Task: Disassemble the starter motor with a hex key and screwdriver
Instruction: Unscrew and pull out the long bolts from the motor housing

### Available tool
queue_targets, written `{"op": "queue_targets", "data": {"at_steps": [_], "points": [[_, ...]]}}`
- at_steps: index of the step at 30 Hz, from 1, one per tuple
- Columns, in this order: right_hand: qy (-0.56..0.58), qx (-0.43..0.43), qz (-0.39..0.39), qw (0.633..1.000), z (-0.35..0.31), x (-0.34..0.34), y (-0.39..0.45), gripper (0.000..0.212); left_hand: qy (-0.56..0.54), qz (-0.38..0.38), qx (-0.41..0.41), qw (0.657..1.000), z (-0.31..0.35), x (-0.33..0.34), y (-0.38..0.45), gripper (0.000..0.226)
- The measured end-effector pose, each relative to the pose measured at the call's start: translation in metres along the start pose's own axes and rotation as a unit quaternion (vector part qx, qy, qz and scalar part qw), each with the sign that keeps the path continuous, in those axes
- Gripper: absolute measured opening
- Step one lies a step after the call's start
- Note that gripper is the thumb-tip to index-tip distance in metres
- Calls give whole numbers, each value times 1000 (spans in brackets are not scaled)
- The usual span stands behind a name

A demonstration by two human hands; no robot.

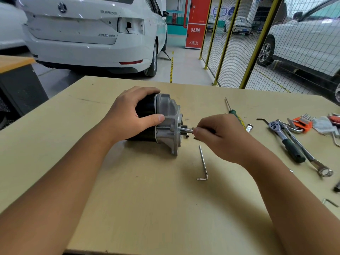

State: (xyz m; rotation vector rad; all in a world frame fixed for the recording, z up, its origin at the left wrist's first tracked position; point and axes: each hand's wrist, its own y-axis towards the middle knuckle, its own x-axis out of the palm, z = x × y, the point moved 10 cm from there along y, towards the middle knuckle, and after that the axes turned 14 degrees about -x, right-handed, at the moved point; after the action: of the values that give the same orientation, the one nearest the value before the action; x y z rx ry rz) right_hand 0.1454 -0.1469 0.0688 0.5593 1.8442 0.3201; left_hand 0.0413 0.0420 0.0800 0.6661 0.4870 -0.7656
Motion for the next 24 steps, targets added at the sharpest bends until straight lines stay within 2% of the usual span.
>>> {"op": "queue_targets", "data": {"at_steps": [7,11,19,24], "points": [[-70,-28,-9,997,-4,-6,3,18,0,1,1,1000,1,1,-1,68],[-90,-23,13,996,-4,-12,2,8,4,0,1,1000,-1,0,1,68],[-9,1,53,999,-2,-13,1,11,1,2,4,1000,-2,1,1,68],[-4,27,18,999,7,-6,1,23,-2,4,5,1000,-1,1,1,68]]}}
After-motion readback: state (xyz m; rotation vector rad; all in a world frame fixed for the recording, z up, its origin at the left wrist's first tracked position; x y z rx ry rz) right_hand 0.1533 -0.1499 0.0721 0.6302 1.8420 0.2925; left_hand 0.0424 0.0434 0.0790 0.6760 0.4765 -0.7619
